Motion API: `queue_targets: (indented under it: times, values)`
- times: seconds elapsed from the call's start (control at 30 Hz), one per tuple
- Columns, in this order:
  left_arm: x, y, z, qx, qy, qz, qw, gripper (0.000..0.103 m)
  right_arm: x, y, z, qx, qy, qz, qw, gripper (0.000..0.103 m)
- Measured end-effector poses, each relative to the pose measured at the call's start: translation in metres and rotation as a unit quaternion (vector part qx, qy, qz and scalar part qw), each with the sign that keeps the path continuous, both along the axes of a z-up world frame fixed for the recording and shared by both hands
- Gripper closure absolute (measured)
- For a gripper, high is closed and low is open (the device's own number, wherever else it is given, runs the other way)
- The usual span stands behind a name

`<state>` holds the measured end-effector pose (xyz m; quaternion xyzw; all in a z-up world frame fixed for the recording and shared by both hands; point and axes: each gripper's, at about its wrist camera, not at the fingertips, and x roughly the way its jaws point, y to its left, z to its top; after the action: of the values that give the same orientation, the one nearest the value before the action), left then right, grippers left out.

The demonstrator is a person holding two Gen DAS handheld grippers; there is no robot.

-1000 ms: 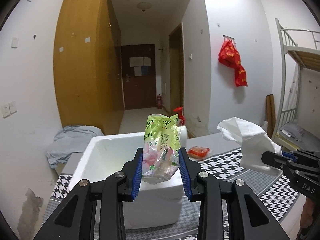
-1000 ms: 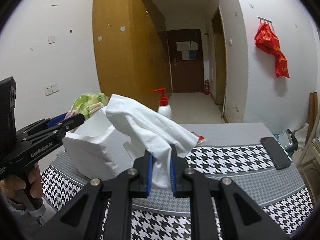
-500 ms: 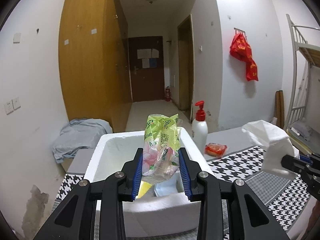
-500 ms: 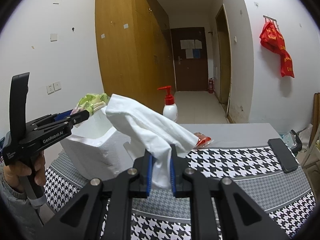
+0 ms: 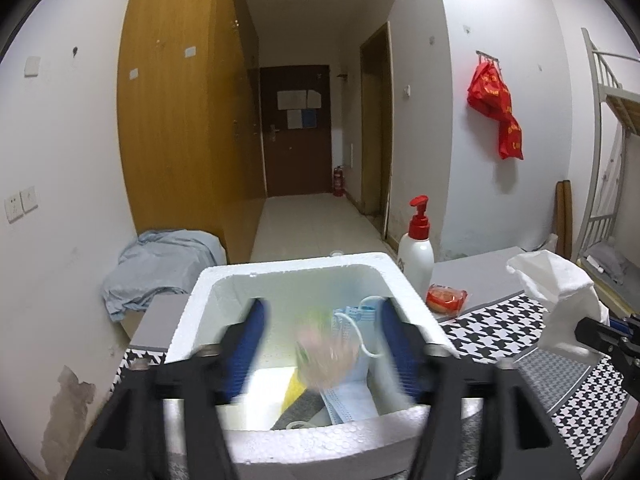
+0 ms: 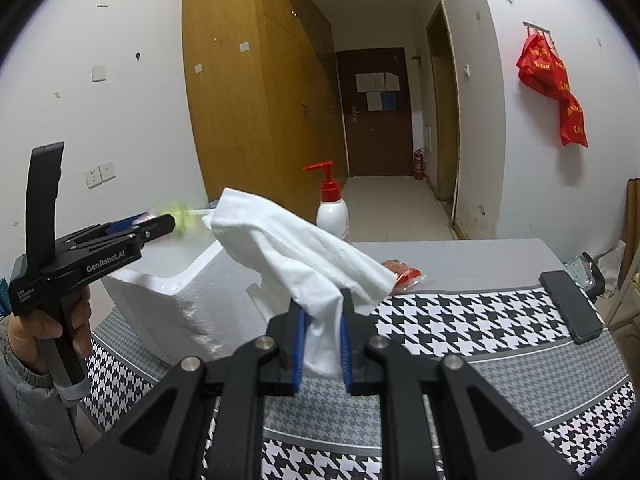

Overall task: Organize soft objects
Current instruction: 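Lower the clear bag into the foam box and open the left gripper, then carry the white towel over the box opening and open the right gripper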

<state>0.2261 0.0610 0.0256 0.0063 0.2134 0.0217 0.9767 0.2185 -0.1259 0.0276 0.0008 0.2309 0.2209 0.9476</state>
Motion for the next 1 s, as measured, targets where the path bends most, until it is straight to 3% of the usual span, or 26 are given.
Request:
queue_targets:
  times: [0.1, 0.17, 0.27, 1.0]
  values:
    - [-0.003, 0.002, 0.001, -0.002, -0.004, 0.006, 1.0, 0.022, 0.002, -0.001, 0.001, 0.0, 0.0, -0.002, 1.0, 0.085]
    - [-0.007, 0.004, 0.002, -0.003, -0.01, 0.014, 0.9998, 0.008, 0.003, 0.0, 0.001, 0.0, 0.001, -0.005, 1.0, 0.085]
    - [-0.015, 0.008, 0.004, -0.003, -0.022, 0.026, 0.9994, 0.004, 0.003, 0.0, 0.003, 0.0, 0.001, -0.007, 1.0, 0.085]
    - [-0.06, 0.043, 0.019, 0.008, -0.054, 0.086, 0.9948, 0.001, 0.0, 0.038, 0.027, 0.002, -0.015, 0.036, 0.999, 0.085]
